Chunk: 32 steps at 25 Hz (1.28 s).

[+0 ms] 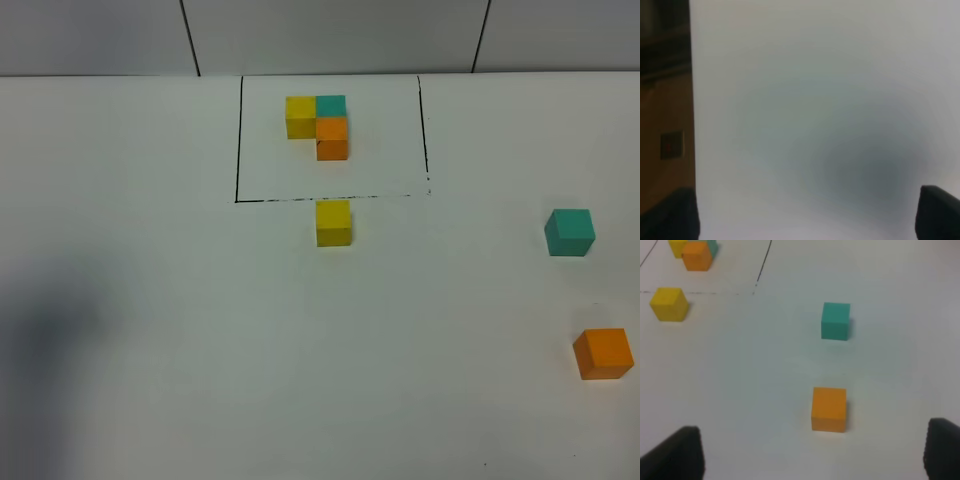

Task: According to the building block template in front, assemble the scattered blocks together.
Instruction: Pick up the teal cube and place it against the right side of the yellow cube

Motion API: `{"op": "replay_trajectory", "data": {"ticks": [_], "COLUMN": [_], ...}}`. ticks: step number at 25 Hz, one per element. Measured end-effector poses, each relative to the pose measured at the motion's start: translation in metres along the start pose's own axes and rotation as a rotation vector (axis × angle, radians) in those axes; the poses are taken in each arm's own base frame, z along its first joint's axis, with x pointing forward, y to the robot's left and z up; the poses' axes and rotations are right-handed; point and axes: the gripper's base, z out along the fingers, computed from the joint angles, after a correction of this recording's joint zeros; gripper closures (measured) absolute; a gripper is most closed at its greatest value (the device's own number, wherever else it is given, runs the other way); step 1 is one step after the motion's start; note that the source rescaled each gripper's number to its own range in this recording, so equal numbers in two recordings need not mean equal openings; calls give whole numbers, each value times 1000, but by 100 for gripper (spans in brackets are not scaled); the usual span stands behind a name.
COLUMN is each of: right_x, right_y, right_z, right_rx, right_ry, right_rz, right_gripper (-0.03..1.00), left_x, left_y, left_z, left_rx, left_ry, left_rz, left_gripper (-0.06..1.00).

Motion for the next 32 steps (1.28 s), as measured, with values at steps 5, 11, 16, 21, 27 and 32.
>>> {"op": "replay_trajectory", "data": {"ticks": [5, 11, 16, 21, 27, 32], "right_x": [0, 0, 0, 0, 0, 0], "right_y": [0, 0, 0, 0, 0, 0], "right_z": [0, 0, 0, 0, 0, 0], "right_rx": [0, 1, 1, 1, 2, 2], "right_ry": [0, 0, 0, 0, 0, 0], "right_rz": [0, -1, -1, -1, -1, -1], "right_gripper": [20, 22, 23, 23, 24, 24], "left_x": [52, 110, 149, 176, 199, 201], "left_y": [-1, -18, -30, -43, -53, -56], "left_z": [-36, -47, -36, -33, -34, -34], "left_rx": [-35, 25, 53, 119, 166, 195], "left_ry": [-9, -89, -150, -235, -346, -377], "left_rz": [-110, -166, -202, -193, -115, -78], "left_gripper": [-1, 1, 4, 6, 10, 13]}}
